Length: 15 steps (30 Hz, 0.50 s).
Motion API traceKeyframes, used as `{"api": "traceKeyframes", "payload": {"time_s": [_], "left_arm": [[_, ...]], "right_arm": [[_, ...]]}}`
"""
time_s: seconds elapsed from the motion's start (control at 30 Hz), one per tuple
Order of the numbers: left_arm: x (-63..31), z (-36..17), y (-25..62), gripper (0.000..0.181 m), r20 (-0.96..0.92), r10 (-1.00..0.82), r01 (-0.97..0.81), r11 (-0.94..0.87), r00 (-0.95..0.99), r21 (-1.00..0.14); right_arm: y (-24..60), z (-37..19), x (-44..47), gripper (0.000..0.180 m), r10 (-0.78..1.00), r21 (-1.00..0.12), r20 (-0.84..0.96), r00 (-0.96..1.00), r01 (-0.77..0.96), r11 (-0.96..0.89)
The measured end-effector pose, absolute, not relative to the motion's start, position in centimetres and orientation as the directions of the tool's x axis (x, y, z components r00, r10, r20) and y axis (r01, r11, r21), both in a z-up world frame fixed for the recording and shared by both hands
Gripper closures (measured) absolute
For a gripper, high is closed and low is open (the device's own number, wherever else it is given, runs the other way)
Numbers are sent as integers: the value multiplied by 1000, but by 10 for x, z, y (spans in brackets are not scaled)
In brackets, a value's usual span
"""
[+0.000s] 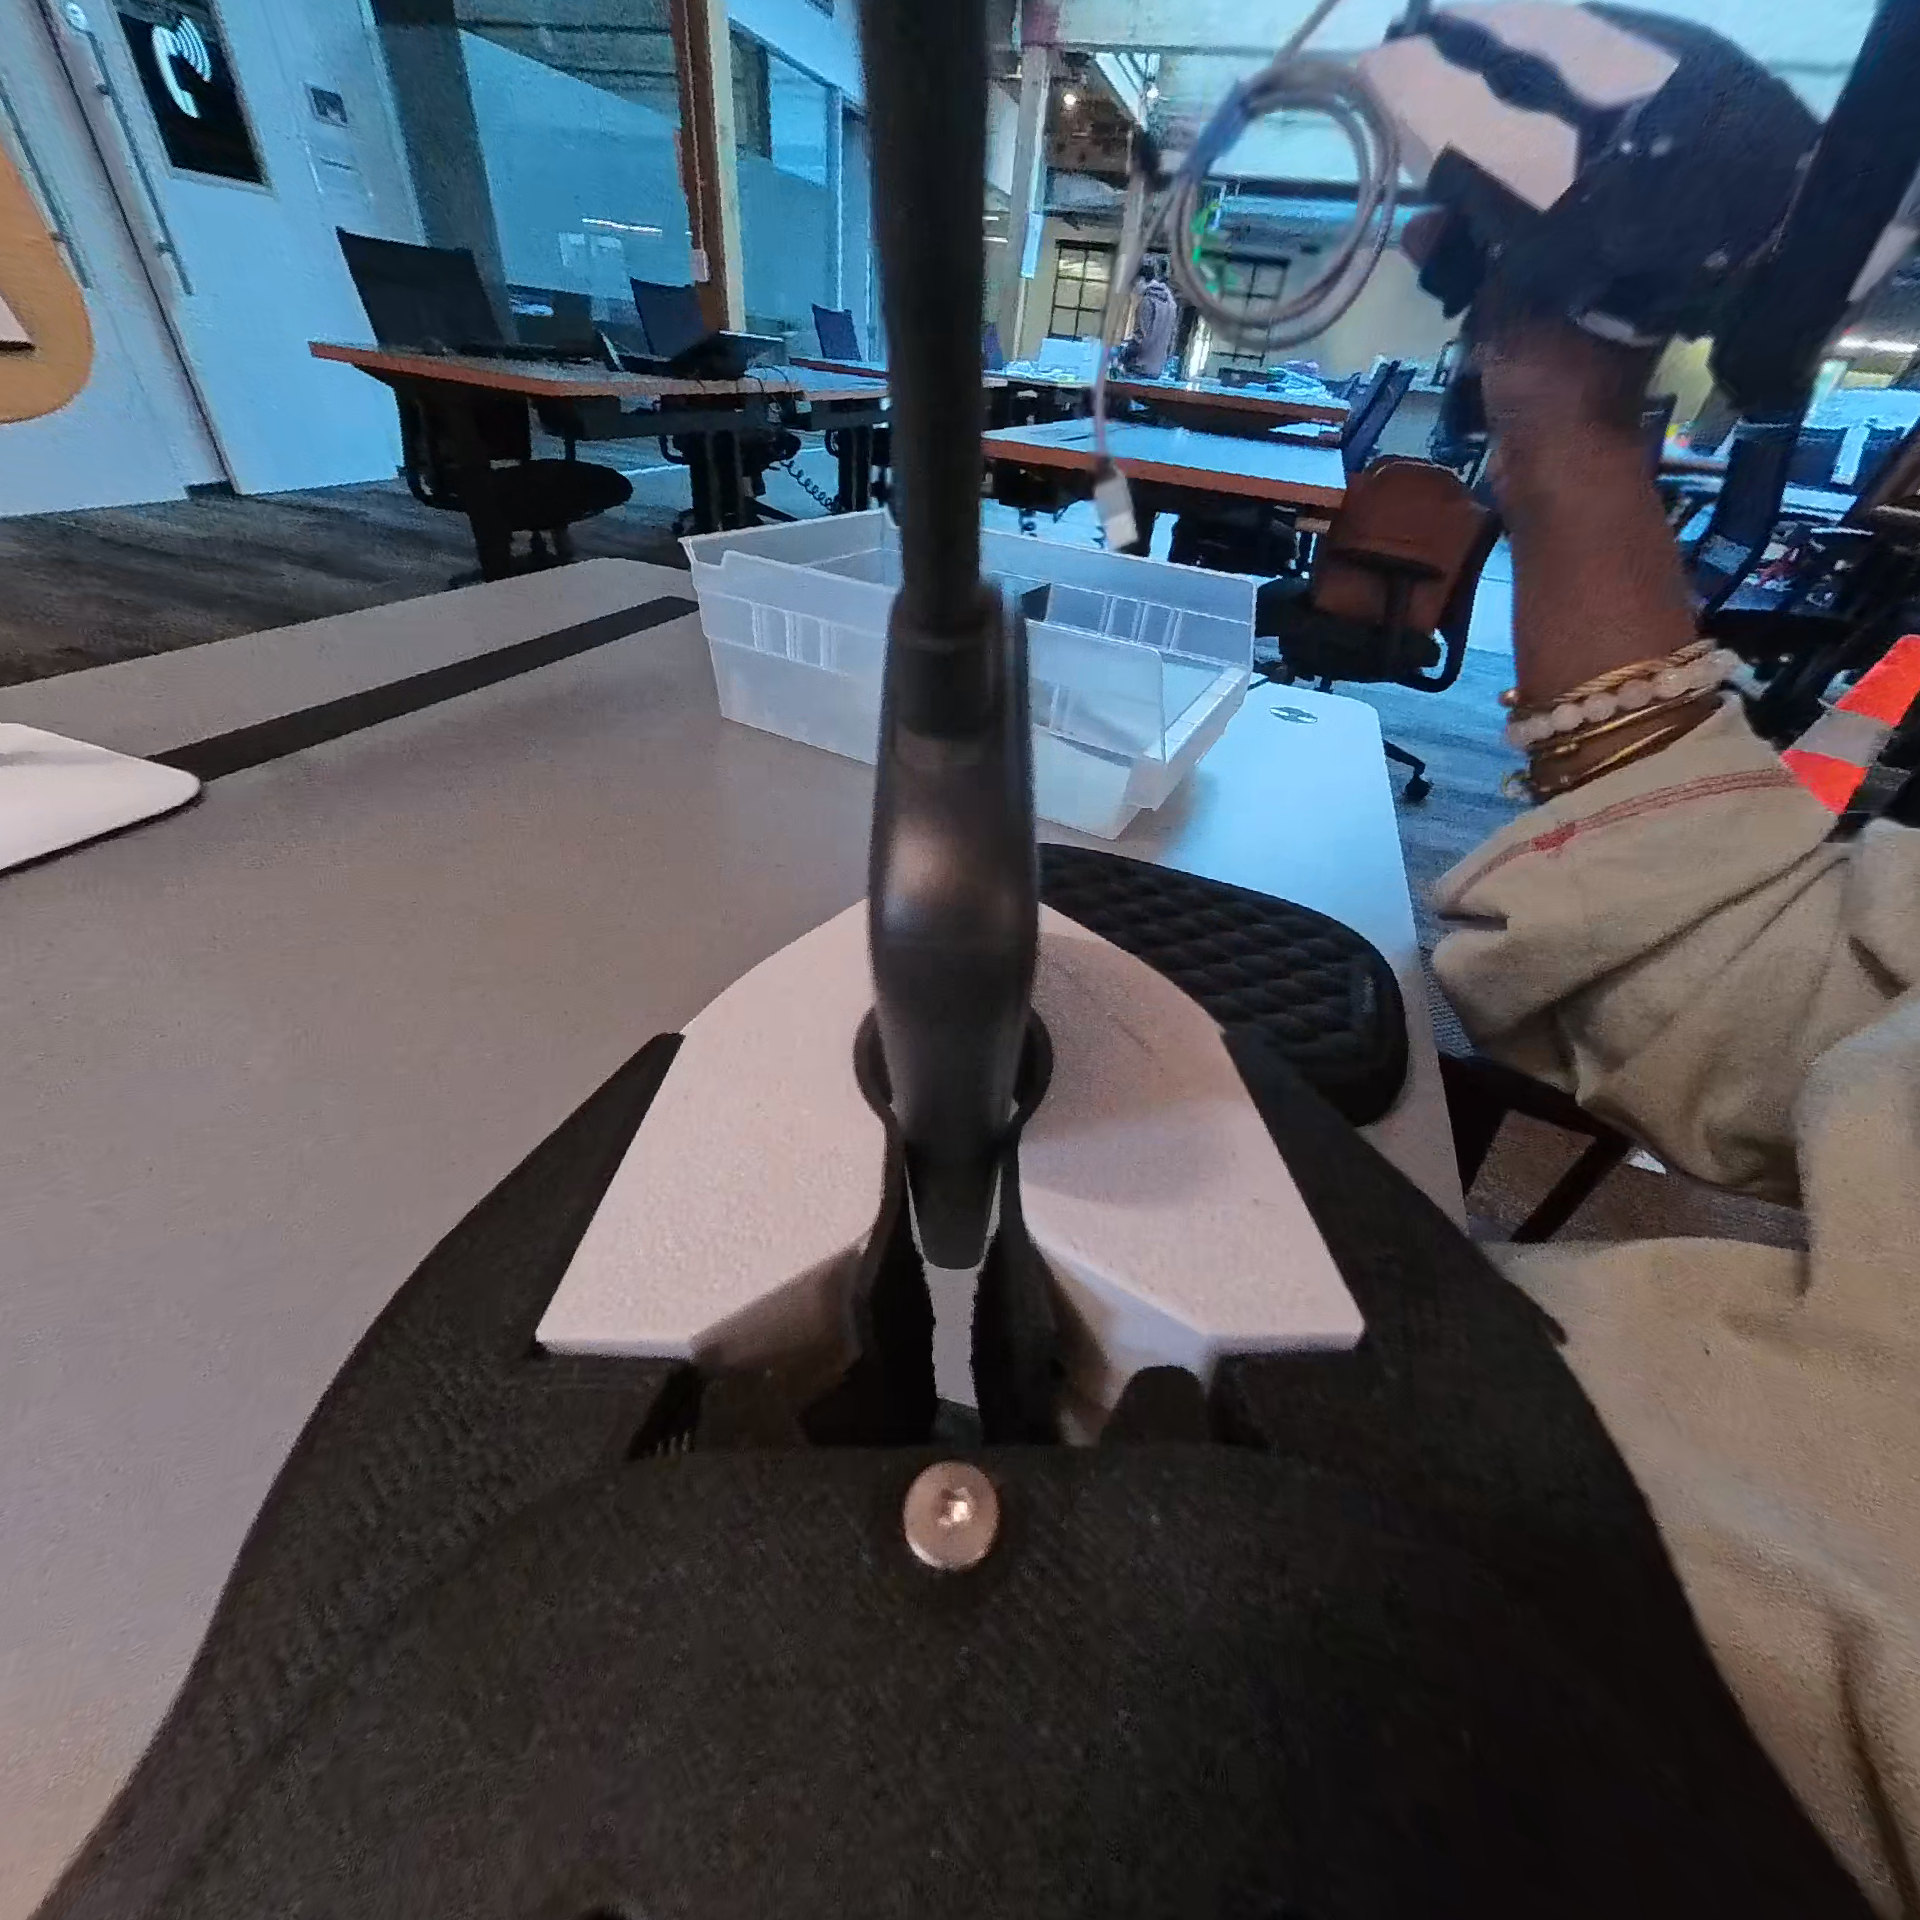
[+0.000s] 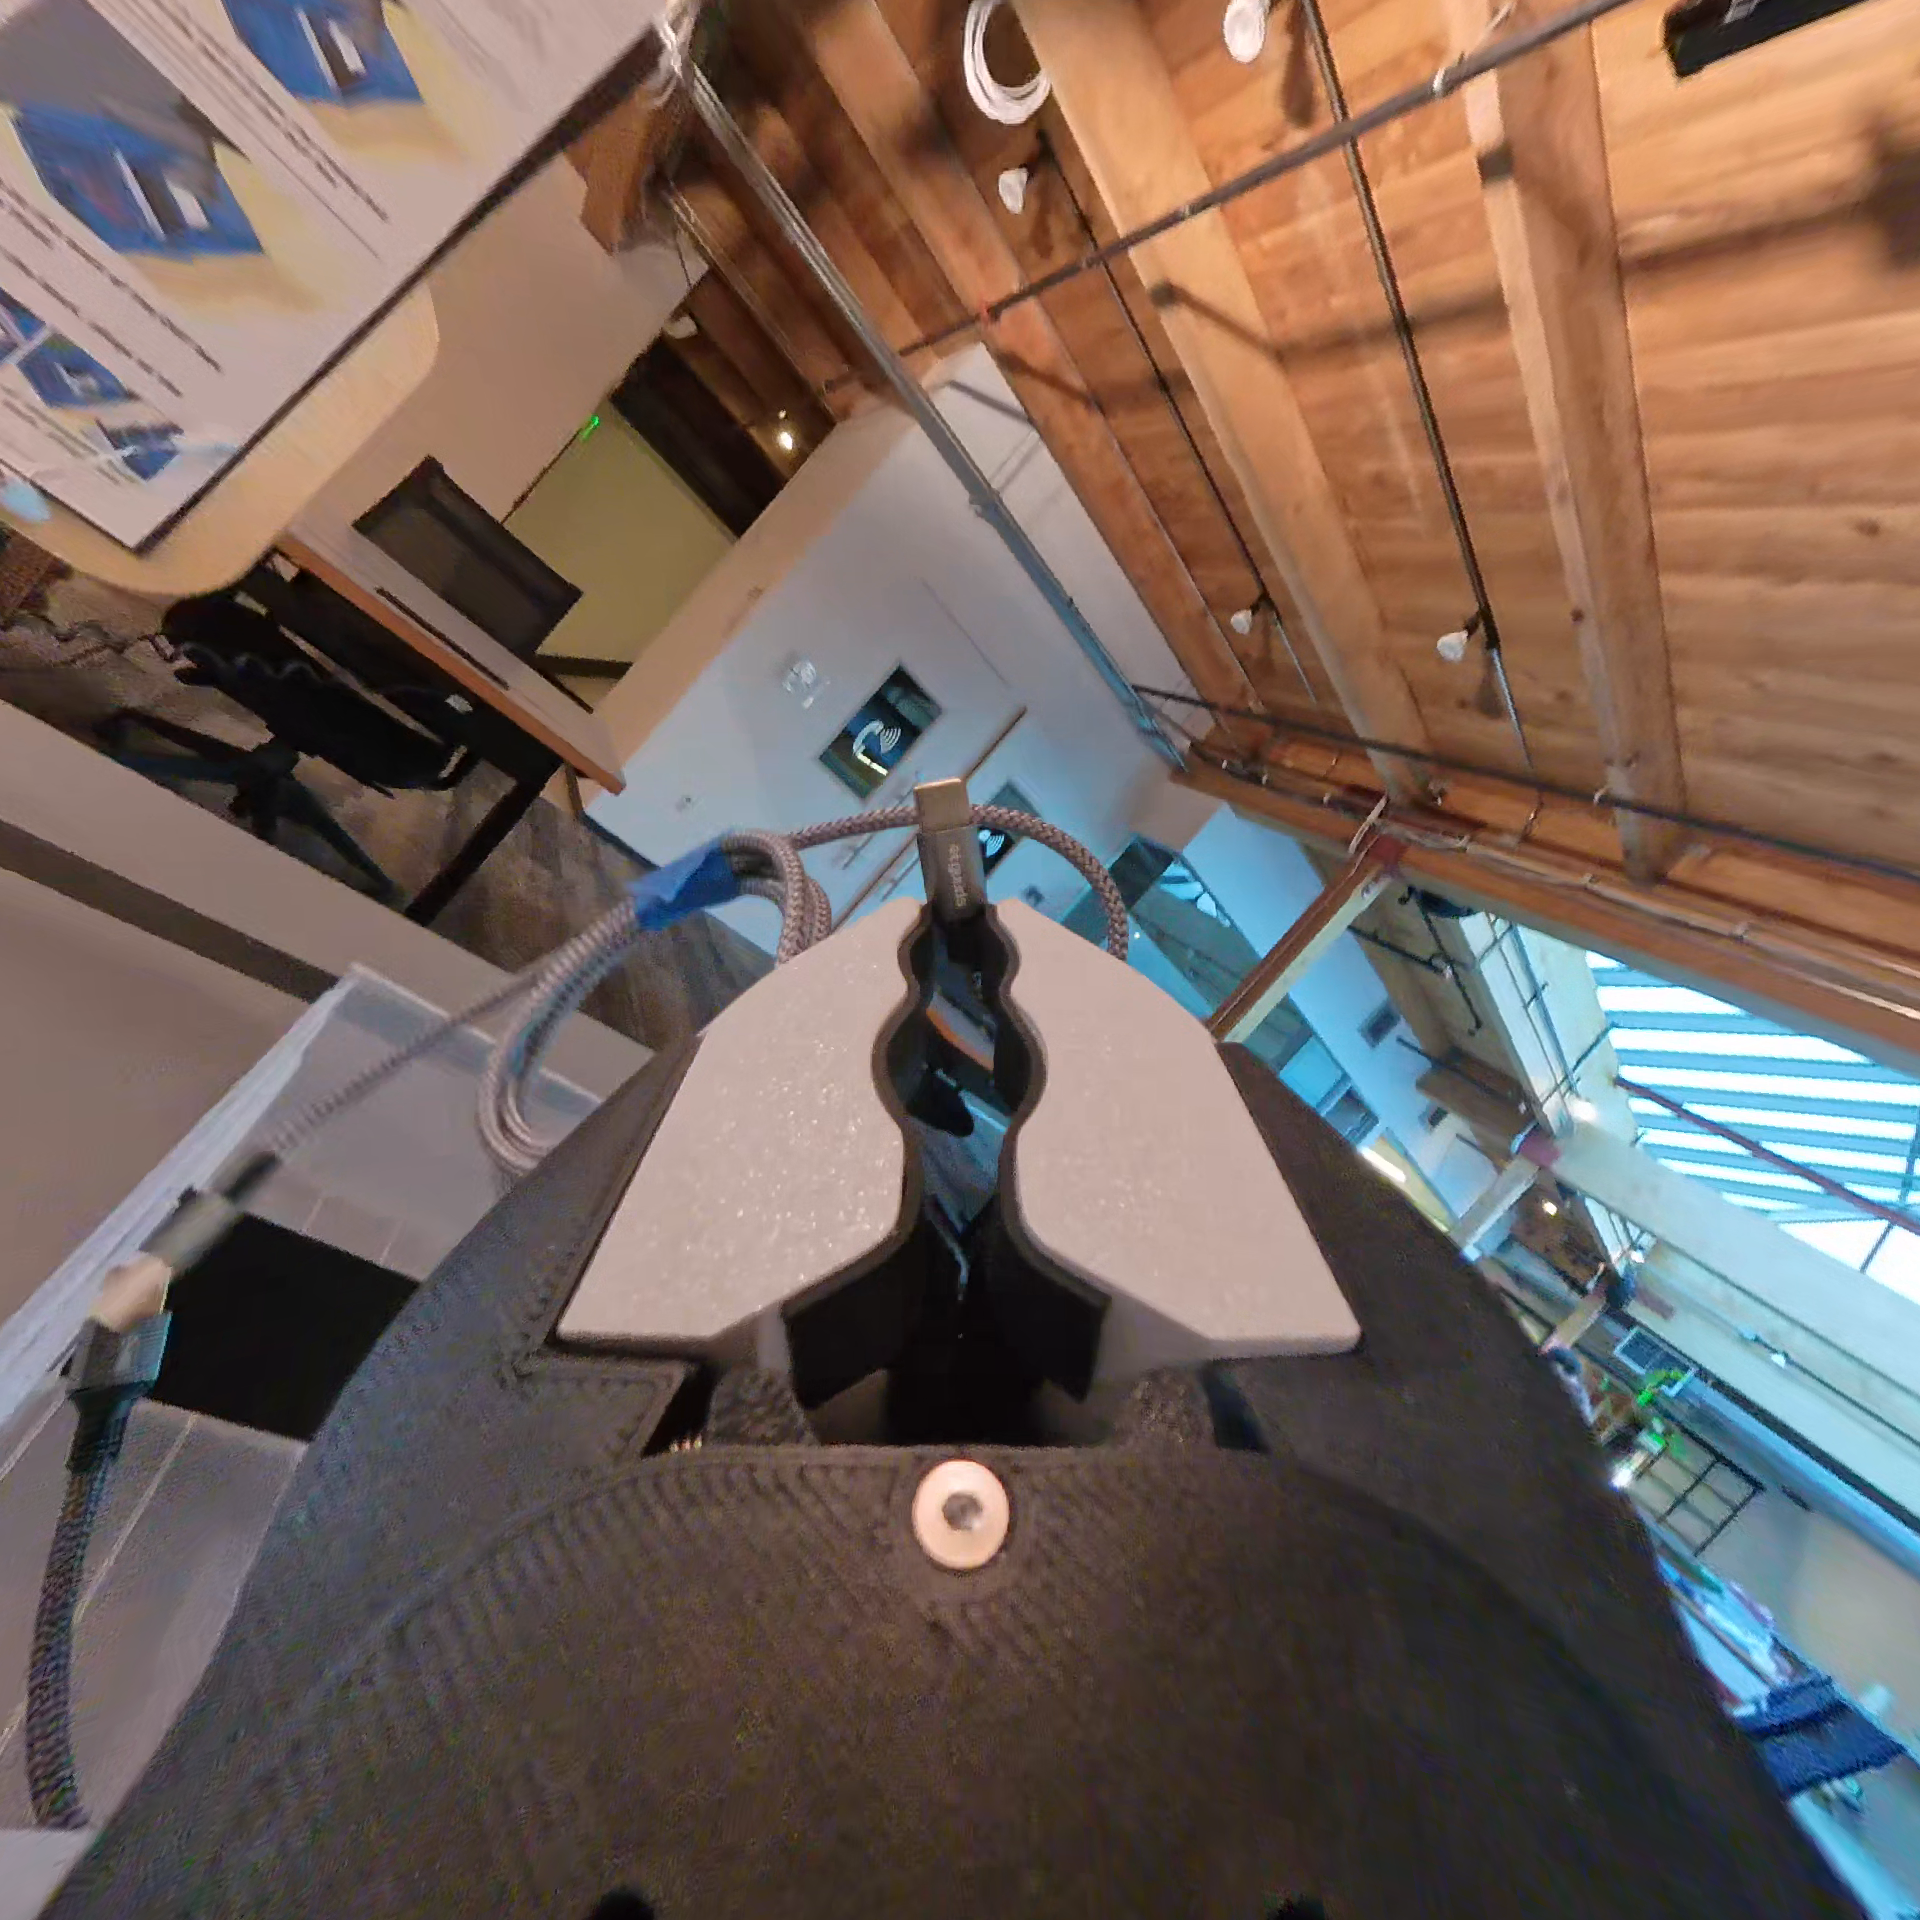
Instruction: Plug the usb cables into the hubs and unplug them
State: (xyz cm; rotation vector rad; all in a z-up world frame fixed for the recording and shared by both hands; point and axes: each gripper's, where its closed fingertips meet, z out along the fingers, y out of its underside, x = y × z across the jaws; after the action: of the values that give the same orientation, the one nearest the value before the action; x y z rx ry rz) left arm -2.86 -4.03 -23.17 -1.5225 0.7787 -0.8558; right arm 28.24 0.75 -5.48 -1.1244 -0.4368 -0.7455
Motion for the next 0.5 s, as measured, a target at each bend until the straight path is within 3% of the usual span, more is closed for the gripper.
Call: {"api": "traceKeyframes", "payload": {"time_s": [0.23, 0.3, 0.37, 0.43, 0.5], "left_arm": [[-30, -229, -39, 168, 122, -853, 26, -126, 508, -992], [-31, -228, -38, 168, 135, -850, 42, -132, 508, -990], [-32, -227, -37, 168, 151, -849, 61, -139, 507, -988], [-32, -225, -36, 168, 171, -849, 84, -149, 500, -985], [-32, -224, -36, 168, 190, -848, 104, -160, 494, -982]], "right_arm": [[50, -136, 301, 171, -111, -811, 561, 820, 572, 121], [62, -167, 310, 170, -50, -881, 466, 883, 469, 66], [73, -210, 324, 170, -2, -939, 332, 943, 330, -101], [74, -249, 340, 149, -26, -929, 239, 971, 220, -298], [69, -258, 346, 127, -70, -919, 230, 971, 193, -344]]}}
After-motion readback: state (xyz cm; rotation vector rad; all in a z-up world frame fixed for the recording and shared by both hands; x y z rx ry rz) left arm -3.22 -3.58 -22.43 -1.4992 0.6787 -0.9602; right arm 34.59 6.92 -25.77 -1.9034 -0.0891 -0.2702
